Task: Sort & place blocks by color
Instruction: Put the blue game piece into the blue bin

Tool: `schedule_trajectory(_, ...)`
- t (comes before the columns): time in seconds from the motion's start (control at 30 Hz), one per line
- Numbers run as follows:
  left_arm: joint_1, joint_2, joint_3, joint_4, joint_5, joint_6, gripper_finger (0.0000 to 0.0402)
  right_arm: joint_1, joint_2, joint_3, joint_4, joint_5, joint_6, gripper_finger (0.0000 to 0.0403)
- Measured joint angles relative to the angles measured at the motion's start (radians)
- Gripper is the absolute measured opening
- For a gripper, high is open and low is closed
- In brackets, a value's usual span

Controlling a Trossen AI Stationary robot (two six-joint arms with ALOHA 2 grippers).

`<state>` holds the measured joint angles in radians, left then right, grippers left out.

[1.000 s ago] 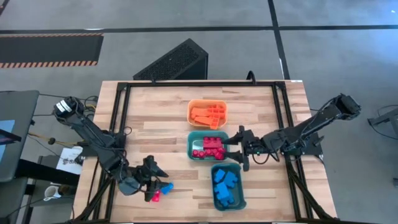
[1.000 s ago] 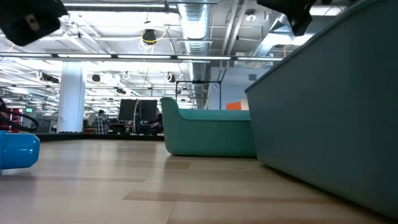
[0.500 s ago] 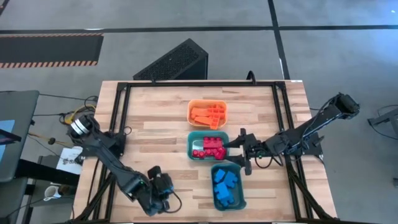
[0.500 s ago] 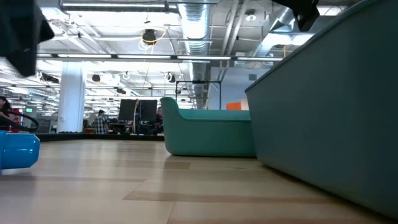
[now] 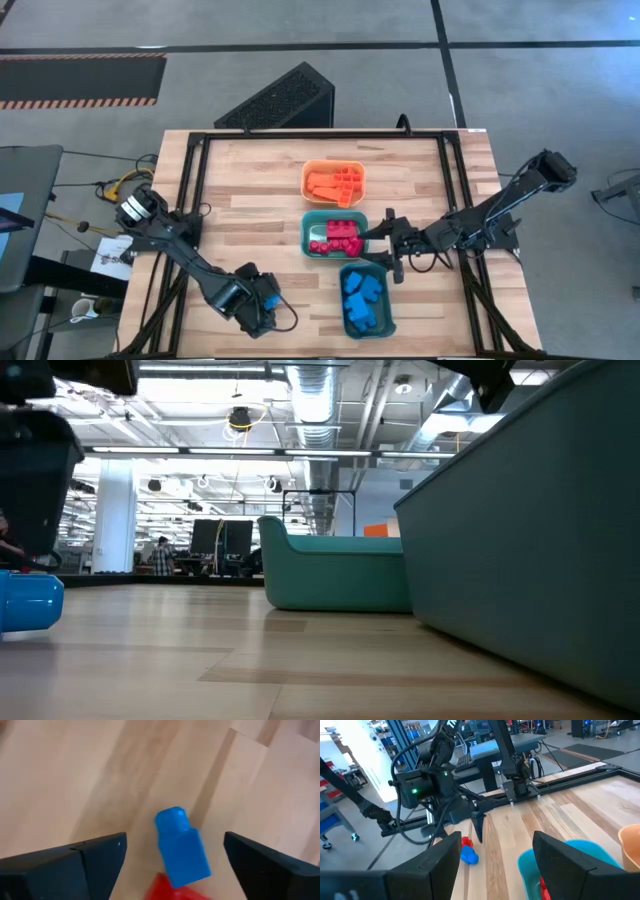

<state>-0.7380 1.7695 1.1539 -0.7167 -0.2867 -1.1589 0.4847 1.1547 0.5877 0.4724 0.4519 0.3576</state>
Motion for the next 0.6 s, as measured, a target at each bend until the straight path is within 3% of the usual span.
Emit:
schedule_trajectory(0.17, 0.013, 0.042, 0.000, 0.016, 0.047, -0.025, 0.0348, 0.000, 0.031, -0.001, 0.007, 0.001, 0.004, 0.0265)
schedule_trajectory(0.33, 0.034, 0.080, -0.019, 0.018, 0.104, -0.045, 0.0341, -0.001, 0.031, -0.001, 0.001, 0.002, 0.009, 0.0265)
schedule_trajectory(0.47, 0.048, 0.103, -0.020, 0.025, 0.096, 0.003, 0.0303, -0.001, 0.031, -0.001, 0.006, 0.003, 0.008, 0.0265)
schedule_trajectory(0.6, 0.060, 0.110, -0.017, 0.017, 0.115, 0.047, 0.0225, -0.001, 0.031, -0.001, 0.000, 0.003, 0.008, 0.0265)
